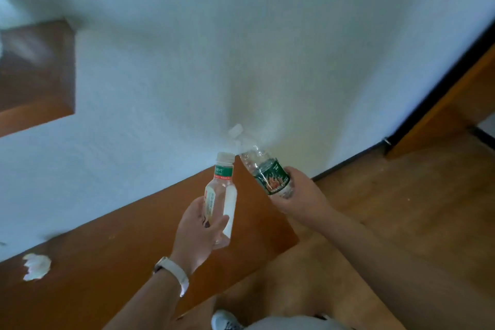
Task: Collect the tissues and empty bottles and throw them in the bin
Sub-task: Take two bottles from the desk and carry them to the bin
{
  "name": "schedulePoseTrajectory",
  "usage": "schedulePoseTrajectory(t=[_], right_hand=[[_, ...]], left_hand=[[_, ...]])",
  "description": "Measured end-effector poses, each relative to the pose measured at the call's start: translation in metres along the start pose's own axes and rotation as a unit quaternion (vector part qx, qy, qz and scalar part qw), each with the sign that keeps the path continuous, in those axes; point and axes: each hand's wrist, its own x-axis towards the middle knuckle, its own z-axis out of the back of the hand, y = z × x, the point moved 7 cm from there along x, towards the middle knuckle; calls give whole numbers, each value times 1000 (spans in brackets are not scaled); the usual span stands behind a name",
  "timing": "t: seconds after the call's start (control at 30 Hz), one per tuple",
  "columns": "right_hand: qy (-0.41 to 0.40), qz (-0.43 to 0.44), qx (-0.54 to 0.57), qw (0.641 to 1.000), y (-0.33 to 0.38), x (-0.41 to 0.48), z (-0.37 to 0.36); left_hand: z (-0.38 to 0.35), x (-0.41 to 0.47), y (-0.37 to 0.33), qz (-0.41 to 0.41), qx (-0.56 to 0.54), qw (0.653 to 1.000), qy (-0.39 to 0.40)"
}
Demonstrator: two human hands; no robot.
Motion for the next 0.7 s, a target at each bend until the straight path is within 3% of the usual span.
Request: schedulePoseTrajectory(t=[0.23, 0.7], right_hand=[[-51, -41, 70, 995, -75, -33, 113], [-172, -108, 120, 972, -218, -74, 298]], left_hand=[[-113, -1, -94, -38, -23, 998, 53], [-324, 16, -234, -122, 45, 986, 107]])
